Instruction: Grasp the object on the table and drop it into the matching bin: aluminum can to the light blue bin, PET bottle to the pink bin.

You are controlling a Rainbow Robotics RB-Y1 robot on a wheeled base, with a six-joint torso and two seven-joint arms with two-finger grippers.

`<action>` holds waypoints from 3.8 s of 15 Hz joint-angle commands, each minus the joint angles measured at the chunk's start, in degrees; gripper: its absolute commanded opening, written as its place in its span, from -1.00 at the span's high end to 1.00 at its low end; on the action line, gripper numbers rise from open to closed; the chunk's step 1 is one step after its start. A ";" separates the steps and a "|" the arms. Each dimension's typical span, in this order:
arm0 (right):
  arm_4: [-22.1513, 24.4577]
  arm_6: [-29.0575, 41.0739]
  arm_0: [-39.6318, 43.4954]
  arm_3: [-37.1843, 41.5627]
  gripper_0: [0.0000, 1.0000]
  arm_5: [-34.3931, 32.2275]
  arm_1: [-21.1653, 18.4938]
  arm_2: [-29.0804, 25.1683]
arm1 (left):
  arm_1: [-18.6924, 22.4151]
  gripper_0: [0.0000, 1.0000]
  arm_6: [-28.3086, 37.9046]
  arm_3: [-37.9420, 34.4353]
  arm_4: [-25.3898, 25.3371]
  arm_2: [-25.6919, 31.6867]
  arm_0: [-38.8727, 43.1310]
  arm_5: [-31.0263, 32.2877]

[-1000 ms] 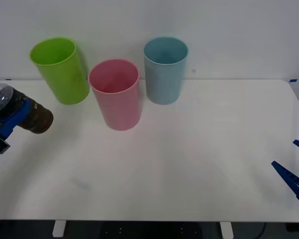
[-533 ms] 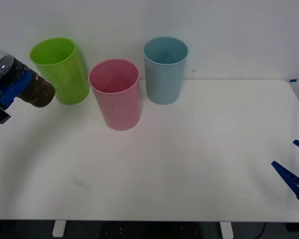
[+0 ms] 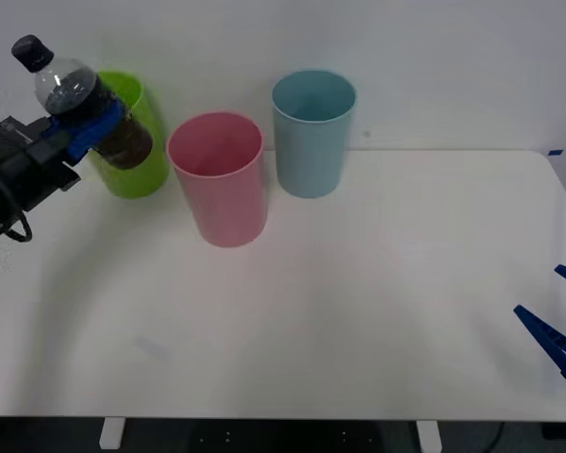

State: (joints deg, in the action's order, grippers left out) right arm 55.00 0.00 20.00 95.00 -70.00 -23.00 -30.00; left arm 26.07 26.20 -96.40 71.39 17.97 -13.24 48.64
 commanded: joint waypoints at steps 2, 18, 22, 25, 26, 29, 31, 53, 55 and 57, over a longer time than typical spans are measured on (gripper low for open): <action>0.00 0.00 0.00 0.00 -1.00 0.00 0.00 0.00 | 0.03 1.00 0.96 7.19 4.11 -4.44 -8.56 -0.21; 0.00 0.00 0.00 0.00 -1.00 0.00 0.00 0.00 | -5.07 0.91 1.58 17.39 13.69 -8.04 -19.72 -0.65; 0.00 0.00 0.00 0.00 -1.00 0.00 0.00 0.00 | -4.98 -1.00 1.58 17.39 13.42 -8.04 -19.72 -0.74; 0.00 0.00 0.00 0.00 -1.00 0.00 0.00 0.00 | -4.89 -1.00 1.58 17.39 12.46 -7.95 -19.28 -0.74; 0.00 0.00 0.00 0.00 -1.00 0.00 0.00 0.00 | -4.89 -1.00 1.40 17.39 11.58 -7.95 -18.84 -0.74; 0.00 0.00 0.00 0.00 -1.00 0.00 0.00 0.00 | -4.01 -1.00 0.52 15.81 7.62 -7.69 -16.03 -0.74; 0.00 0.00 0.00 0.00 -1.00 0.00 0.00 0.00 | -3.84 -1.00 0.35 13.08 6.13 -6.46 -13.04 -0.30; 0.00 0.00 0.00 0.00 -1.00 0.00 0.00 0.00 | 3.98 -1.00 -7.30 -1.51 -5.82 14.02 17.72 16.14; 0.00 0.00 0.00 0.00 -1.00 0.00 0.00 0.00 | 4.42 -1.00 -11.08 -1.42 -5.82 15.51 19.83 17.10; 0.00 0.00 0.00 0.00 -1.00 0.00 0.00 0.00 | 4.69 -1.00 -14.16 -1.42 -5.74 16.74 22.38 17.98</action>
State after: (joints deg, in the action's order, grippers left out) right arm 55.00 0.00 20.00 95.00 -70.00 -23.00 -30.00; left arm 30.69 13.06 -97.85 65.57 34.40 8.28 66.38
